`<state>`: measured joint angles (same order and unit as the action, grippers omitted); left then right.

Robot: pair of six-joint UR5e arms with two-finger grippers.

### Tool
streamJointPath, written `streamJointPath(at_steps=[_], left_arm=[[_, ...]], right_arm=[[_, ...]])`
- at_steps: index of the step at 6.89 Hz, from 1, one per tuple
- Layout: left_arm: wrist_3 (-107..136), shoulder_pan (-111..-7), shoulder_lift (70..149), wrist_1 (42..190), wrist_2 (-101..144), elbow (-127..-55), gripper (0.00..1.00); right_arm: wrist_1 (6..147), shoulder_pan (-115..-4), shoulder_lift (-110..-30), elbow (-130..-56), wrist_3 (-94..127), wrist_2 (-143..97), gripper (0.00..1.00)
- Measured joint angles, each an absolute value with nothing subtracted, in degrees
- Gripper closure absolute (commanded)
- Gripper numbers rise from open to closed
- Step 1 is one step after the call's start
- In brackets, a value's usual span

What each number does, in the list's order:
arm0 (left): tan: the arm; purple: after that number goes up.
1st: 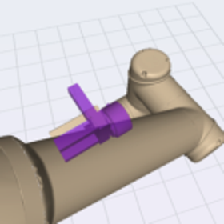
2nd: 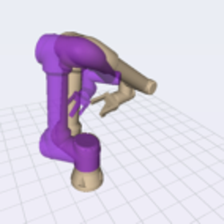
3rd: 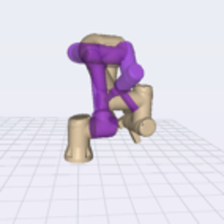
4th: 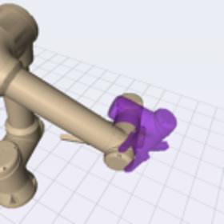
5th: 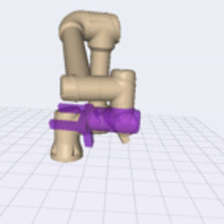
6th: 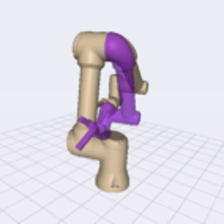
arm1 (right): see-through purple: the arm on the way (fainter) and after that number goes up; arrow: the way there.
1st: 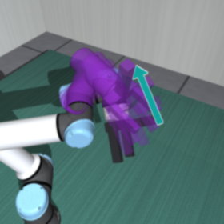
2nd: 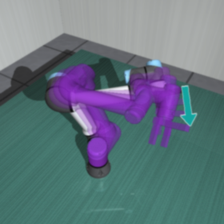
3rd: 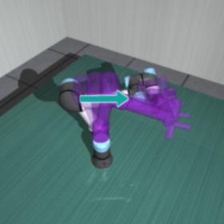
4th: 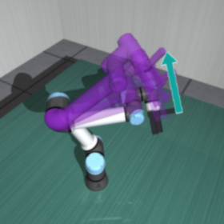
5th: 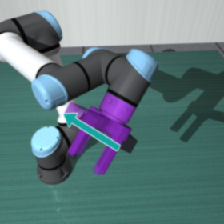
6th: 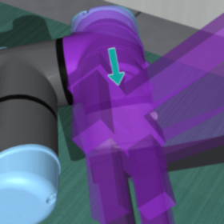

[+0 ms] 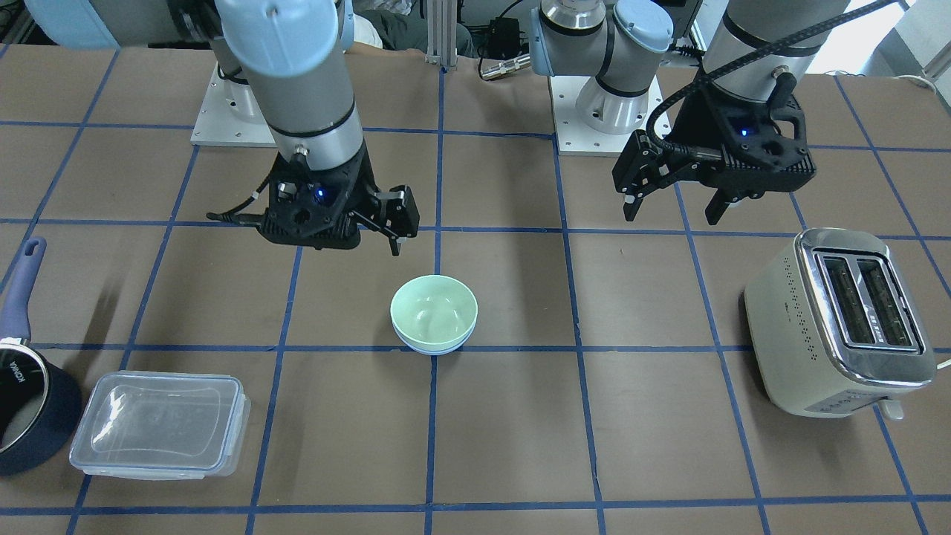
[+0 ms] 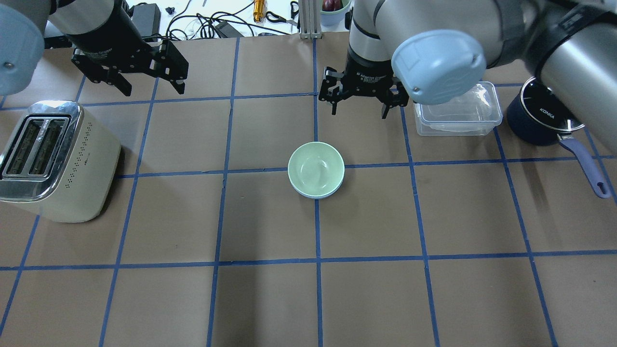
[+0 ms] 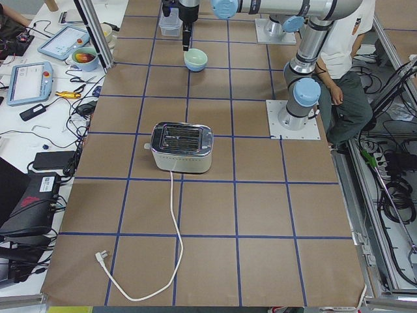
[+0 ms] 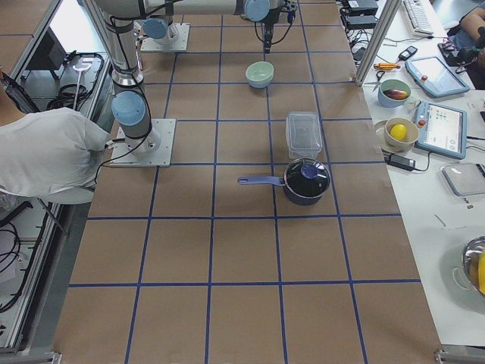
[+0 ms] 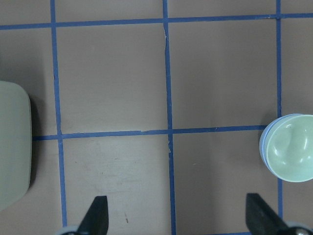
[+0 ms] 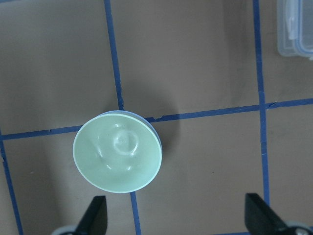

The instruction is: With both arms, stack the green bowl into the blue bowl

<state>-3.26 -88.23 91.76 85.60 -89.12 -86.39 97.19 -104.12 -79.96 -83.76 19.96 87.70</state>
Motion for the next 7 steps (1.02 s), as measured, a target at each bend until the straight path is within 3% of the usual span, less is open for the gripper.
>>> streamJointPath(at_steps=[4,7], left_arm=[[-3.17,-88.41,91.76,85.57,-89.14,-86.4,0.0],[-3.11,-88.45,91.76,85.6,-89.2,-86.4,0.0]], right_arm=[[92.93,-98.78,-91.18,-90.82,11.21,89.19,0.0],[92.82,-90.76,-92.18,-88.61,6.94,89.09,0.0]])
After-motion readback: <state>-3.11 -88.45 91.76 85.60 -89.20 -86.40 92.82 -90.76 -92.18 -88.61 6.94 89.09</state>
